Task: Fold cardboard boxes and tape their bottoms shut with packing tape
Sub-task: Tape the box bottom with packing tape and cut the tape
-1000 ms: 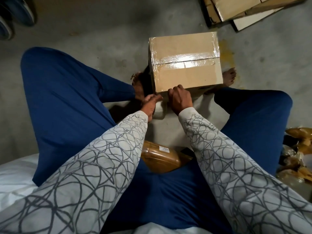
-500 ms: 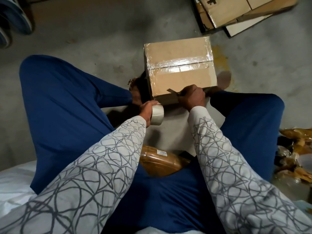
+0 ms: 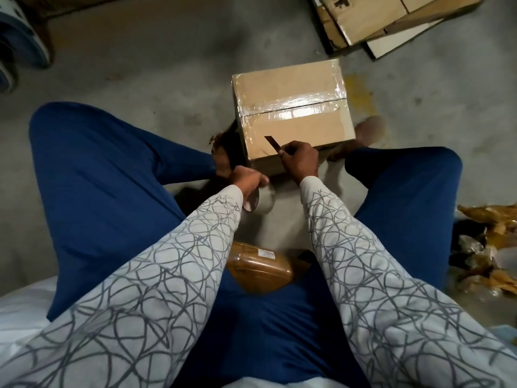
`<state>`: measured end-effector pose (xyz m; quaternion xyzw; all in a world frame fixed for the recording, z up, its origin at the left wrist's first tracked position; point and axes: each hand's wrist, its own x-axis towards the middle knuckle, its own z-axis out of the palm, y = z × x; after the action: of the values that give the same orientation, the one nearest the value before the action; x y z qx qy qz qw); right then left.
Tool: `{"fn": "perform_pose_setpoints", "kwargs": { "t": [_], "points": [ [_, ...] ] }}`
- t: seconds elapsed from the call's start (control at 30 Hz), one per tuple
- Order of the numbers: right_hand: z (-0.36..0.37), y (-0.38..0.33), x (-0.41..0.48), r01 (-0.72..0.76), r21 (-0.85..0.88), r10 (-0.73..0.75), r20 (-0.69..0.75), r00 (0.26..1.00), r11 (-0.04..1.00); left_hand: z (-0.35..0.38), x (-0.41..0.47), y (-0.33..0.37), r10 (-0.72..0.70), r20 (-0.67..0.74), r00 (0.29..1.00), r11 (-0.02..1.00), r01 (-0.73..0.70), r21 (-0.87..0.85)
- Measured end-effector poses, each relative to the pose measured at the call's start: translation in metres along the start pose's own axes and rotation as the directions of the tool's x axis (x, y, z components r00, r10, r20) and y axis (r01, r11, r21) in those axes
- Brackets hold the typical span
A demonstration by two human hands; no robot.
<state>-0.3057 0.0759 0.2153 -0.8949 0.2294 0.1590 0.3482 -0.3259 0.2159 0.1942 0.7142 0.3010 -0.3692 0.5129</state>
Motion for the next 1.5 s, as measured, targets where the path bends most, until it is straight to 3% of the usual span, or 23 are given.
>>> {"fn": "perform_pose_setpoints", "kwargs": {
  "t": [0.13,0.23,0.33,0.4,0.47,0.63,0.7,0.83,1.0,1.2,1.37,1.5],
  "points": [
    [-0.011,0.001,0.006,-0.111,0.113,0.115,-0.028,0.993,0.987,0.0,-0.016,0.014,0.297,0.069,0.952,0.856,-0.297,0.423],
    [-0.02,-0.009,0.011,-0.092,0.276,0.108,-0.045,0.993,0.957,-0.003,-0.029,0.021,0.458,0.121,0.88,0.681,-0.435,0.589],
    [-0.026,-0.009,0.011,-0.099,0.285,0.135,-0.113,0.984,0.954,-0.008,-0.046,0.036,0.557,0.255,0.791,0.442,-0.542,0.715],
    [-0.022,-0.003,0.008,-0.138,0.369,0.182,-0.086,0.98,0.919,-0.013,-0.056,0.047,0.591,0.284,0.755,0.368,-0.566,0.738],
    [-0.02,-0.001,-0.001,-0.189,0.471,0.223,-0.018,0.975,0.862,-0.018,-0.064,0.057,0.655,0.254,0.711,0.389,-0.606,0.694],
    [-0.035,-0.014,-0.038,-0.19,0.48,0.2,0.031,0.979,0.856,-0.021,-0.072,0.078,0.701,-0.101,0.706,0.684,-0.626,0.375],
    [-0.039,-0.017,-0.057,-0.162,0.559,0.145,0.075,0.987,0.813,-0.013,-0.074,0.084,0.675,-0.181,0.715,0.736,-0.634,0.238],
    [-0.04,-0.004,-0.082,0.059,0.578,-0.054,-0.027,0.998,0.814,-0.001,-0.075,0.092,0.679,-0.131,0.722,0.732,-0.68,0.049],
    [-0.041,0.004,-0.092,0.219,0.576,-0.13,-0.192,0.973,0.787,-0.004,-0.082,0.093,0.69,-0.075,0.72,0.719,-0.694,-0.043],
    [-0.031,0.003,-0.089,0.145,0.561,-0.133,-0.064,0.989,0.815,-0.023,-0.088,0.078,0.666,-0.09,0.741,0.734,-0.672,-0.097],
    [-0.043,0.001,-0.089,0.111,0.526,-0.091,-0.064,0.994,0.843,-0.02,-0.109,0.091,0.711,-0.087,0.697,0.682,-0.715,-0.155],
    [-0.061,0.008,-0.087,0.086,0.236,-0.072,-0.067,0.995,0.968,-0.017,-0.11,0.135,0.637,-0.282,0.718,0.636,-0.696,-0.335]
  ]
}}
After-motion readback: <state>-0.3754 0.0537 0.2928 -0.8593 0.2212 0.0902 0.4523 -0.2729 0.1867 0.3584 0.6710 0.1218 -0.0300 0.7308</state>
